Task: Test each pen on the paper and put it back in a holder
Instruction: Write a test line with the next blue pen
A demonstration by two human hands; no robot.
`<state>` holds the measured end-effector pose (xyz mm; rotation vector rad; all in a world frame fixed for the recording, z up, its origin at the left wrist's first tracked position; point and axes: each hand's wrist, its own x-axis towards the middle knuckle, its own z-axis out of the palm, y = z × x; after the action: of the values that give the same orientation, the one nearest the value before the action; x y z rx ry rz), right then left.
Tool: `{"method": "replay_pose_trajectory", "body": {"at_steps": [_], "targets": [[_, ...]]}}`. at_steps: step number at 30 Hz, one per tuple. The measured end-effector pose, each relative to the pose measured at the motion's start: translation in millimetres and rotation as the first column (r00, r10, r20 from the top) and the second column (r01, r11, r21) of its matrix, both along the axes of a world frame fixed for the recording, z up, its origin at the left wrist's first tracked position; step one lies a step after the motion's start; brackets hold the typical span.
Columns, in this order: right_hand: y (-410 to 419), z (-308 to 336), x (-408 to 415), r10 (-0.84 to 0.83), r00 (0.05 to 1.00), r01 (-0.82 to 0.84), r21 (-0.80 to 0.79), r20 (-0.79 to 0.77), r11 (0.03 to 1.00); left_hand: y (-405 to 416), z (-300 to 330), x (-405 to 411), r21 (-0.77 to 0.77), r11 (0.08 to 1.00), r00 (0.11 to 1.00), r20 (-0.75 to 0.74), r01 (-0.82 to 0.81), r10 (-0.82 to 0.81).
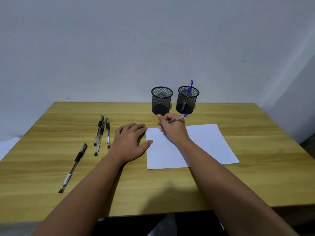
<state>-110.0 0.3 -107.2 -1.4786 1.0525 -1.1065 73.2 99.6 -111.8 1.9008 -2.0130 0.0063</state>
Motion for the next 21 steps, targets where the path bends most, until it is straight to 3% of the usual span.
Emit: {"method": "replay_pose_trajectory", "body": {"at_steps": [21], "targets": [[-3.7,-5.0,0.1,-0.002,0.992,-0.001,-0.025,-0.129,1.0,1.4,2.5,-2.4,0.029,0.999,1.0,0.02,-0.023,0.023]]}}
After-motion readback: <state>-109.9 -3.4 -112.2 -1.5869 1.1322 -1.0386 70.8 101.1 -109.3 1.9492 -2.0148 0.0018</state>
